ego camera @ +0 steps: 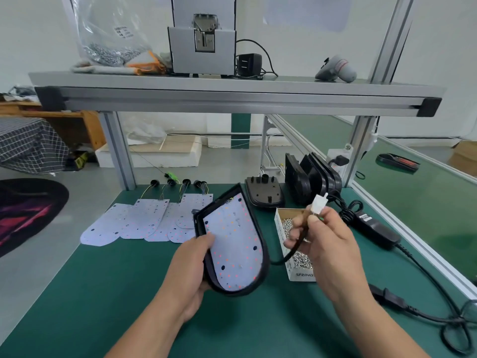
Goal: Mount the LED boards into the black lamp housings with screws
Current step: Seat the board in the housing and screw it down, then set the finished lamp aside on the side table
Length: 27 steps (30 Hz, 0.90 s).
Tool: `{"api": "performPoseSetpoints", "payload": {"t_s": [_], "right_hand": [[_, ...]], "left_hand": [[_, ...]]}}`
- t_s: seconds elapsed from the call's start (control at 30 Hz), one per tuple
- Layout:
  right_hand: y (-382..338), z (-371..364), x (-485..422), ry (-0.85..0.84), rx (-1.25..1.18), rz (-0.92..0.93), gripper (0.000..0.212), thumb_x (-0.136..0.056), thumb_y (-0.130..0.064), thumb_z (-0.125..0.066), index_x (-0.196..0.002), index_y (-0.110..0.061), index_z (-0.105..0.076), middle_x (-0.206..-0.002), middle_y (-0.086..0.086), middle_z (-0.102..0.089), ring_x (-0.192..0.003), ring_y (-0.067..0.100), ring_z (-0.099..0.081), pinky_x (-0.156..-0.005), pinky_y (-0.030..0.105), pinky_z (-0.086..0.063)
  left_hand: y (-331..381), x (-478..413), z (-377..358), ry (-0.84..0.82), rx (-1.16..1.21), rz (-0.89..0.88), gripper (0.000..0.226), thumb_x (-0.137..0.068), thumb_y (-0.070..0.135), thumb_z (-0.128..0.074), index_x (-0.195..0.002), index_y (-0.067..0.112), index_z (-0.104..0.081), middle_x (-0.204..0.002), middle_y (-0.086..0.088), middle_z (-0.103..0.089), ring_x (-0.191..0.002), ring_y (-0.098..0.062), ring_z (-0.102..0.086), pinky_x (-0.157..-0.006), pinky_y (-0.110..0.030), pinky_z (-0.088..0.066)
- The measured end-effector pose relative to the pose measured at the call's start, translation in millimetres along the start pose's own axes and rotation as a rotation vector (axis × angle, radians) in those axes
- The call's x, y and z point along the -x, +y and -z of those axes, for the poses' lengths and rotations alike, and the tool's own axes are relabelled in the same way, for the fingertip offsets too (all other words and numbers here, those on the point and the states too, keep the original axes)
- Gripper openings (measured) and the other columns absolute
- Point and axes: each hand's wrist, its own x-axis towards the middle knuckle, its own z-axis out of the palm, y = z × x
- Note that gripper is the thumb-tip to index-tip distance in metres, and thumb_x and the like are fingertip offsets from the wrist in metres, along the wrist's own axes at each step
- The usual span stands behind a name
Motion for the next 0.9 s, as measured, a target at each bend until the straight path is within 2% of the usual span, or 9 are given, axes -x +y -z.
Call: {"api": "performPoseSetpoints", "payload": {"t_s": [0.13,0.27,0.33,0.47,0.6,0.7,0.73,0.83,0.9], "right_hand": [[8,-13,-1,0.045,-0.145,-0.217,0.013,-0.112,-0.009,-0.045,-0.115,-0.002,-0.056,-0.092,0.013,-0.073,-0.067,0.018,-0.058,-0.054,0.026,-0.049],[13,-16,7,-0.061,-0.090,-0.343,0.032,-0.106,-0.037,-0.060,-0.118,-0.010,-0.072,-0.113,0.009,-0.079,-0.096,0.024,-0.076,-0.077,0.039,-0.063],[11,-17,12,-0.183,-0.052,-0.326,0.040,-0.103,-0.050,-0.059,-0.119,-0.020,-0.078,-0.123,0.012,-0.077,-0.113,0.028,-0.075,-0.085,0.037,-0.064],[9,-18,19,-0.300,0.078,-0.308,0.049,-0.101,-0.061,-0.051,-0.124,-0.027,-0.077,-0.128,0.008,-0.076,-0.122,0.026,-0.071,-0.101,0.039,-0.057],[0,-8,21,-0.397,0.444,-0.196,0.020,-0.089,-0.048,-0.068,-0.108,-0.048,-0.071,-0.112,-0.013,-0.076,-0.109,0.010,-0.070,-0.091,0.023,-0.050],[-4,-3,20,-0.443,0.639,-0.155,0.002,-0.093,-0.050,-0.061,-0.092,-0.052,-0.062,-0.088,-0.024,-0.065,-0.086,0.000,-0.059,-0.081,0.025,-0.047],[-4,-3,18,-0.438,0.696,-0.122,0.008,-0.095,-0.051,-0.059,-0.087,-0.051,-0.058,-0.083,-0.023,-0.061,-0.081,0.001,-0.056,-0.078,0.027,-0.045],[-1,-3,16,-0.370,0.696,-0.086,0.021,-0.092,-0.057,-0.054,-0.081,-0.038,-0.055,-0.074,-0.020,-0.049,-0.070,0.003,-0.044,-0.071,0.031,-0.039],[1,-1,16,-0.314,0.573,-0.138,0.033,-0.090,-0.057,-0.059,-0.092,-0.024,-0.060,-0.080,-0.018,-0.053,-0.074,0.004,-0.049,-0.077,0.033,-0.044]], "left_hand": [[-11,8,-17,-0.106,-0.144,-0.048,0.028,-0.103,0.031,-0.055,-0.116,0.012,-0.071,-0.108,-0.004,-0.082,-0.100,-0.027,-0.080,-0.077,-0.037,-0.062],[-20,10,-25,-0.086,-0.190,-0.067,0.023,-0.108,0.029,-0.051,-0.114,0.013,-0.068,-0.109,-0.009,-0.080,-0.104,-0.036,-0.076,-0.075,-0.040,-0.058],[-20,10,-26,-0.068,-0.178,-0.094,0.023,-0.108,0.031,-0.053,-0.113,0.016,-0.069,-0.108,-0.007,-0.081,-0.103,-0.033,-0.077,-0.078,-0.043,-0.062],[-21,8,-27,-0.041,-0.178,-0.130,0.021,-0.107,0.032,-0.054,-0.110,0.021,-0.072,-0.106,-0.002,-0.082,-0.101,-0.027,-0.079,-0.083,-0.047,-0.064],[-23,5,-25,-0.004,-0.181,-0.153,0.026,-0.103,0.035,-0.060,-0.108,0.011,-0.069,-0.108,-0.019,-0.077,-0.092,-0.033,-0.076,-0.080,-0.048,-0.059],[-26,2,-23,-0.044,-0.191,-0.180,0.020,-0.106,0.037,-0.059,-0.102,0.024,-0.074,-0.106,-0.012,-0.079,-0.094,-0.030,-0.078,-0.076,-0.042,-0.059],[-26,3,-23,-0.075,-0.181,-0.176,0.022,-0.107,0.042,-0.058,-0.103,0.030,-0.075,-0.106,-0.006,-0.081,-0.096,-0.027,-0.079,-0.074,-0.038,-0.062],[-25,7,-22,-0.165,-0.134,-0.146,0.062,-0.096,0.082,-0.046,-0.109,0.029,-0.077,-0.103,0.004,-0.081,-0.080,-0.016,-0.077,-0.055,-0.023,-0.054],[-24,5,-21,-0.186,-0.086,-0.142,0.101,-0.082,0.099,-0.032,-0.110,0.009,-0.070,-0.089,-0.008,-0.066,-0.062,-0.019,-0.052,-0.051,-0.023,-0.031]]}}
